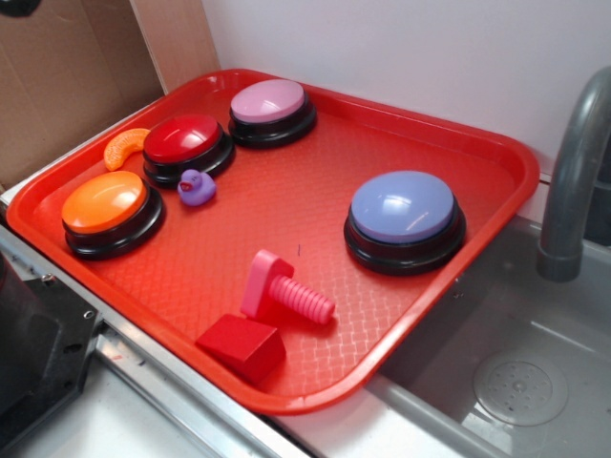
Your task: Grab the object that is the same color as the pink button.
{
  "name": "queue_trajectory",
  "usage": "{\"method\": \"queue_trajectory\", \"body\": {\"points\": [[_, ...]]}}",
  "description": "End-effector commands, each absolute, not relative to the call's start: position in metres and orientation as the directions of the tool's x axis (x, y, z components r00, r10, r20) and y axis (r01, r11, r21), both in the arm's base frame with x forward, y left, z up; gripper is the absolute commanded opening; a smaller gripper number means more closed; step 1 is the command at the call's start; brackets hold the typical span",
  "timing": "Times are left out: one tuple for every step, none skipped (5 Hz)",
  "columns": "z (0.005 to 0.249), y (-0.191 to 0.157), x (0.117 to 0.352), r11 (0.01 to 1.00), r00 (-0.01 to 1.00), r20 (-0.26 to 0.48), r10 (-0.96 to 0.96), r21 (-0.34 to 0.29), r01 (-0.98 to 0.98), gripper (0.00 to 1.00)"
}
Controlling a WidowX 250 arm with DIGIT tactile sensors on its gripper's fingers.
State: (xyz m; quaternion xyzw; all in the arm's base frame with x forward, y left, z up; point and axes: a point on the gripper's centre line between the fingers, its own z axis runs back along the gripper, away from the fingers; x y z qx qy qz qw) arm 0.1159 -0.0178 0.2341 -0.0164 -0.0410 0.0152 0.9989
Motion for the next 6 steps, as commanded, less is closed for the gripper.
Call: {"method": "queue_trajectory", "body": {"points": [[0.234,-0.018,0.116,0.999,0.996,0.081,0.032,-0.034,-0.029,1.0],[0.207,-0.036,0.126,0.995,0.991,0.131,0.031,-0.102,-0.018,1.0],[0.185,-0.052,0.132,0.988,0.983,0.181,0.042,-0.151,-0.015,1.0],[0.158,-0.069,0.142,0.988,0.98,0.186,0.07,-0.15,-0.042,1.0],[0.12,-0.087,0.157,0.973,0.984,0.168,0.053,-0.229,-0.013,1.0],[0.09,-0.101,0.169,0.978,0.986,0.158,0.042,-0.207,-0.009,1.0]]}}
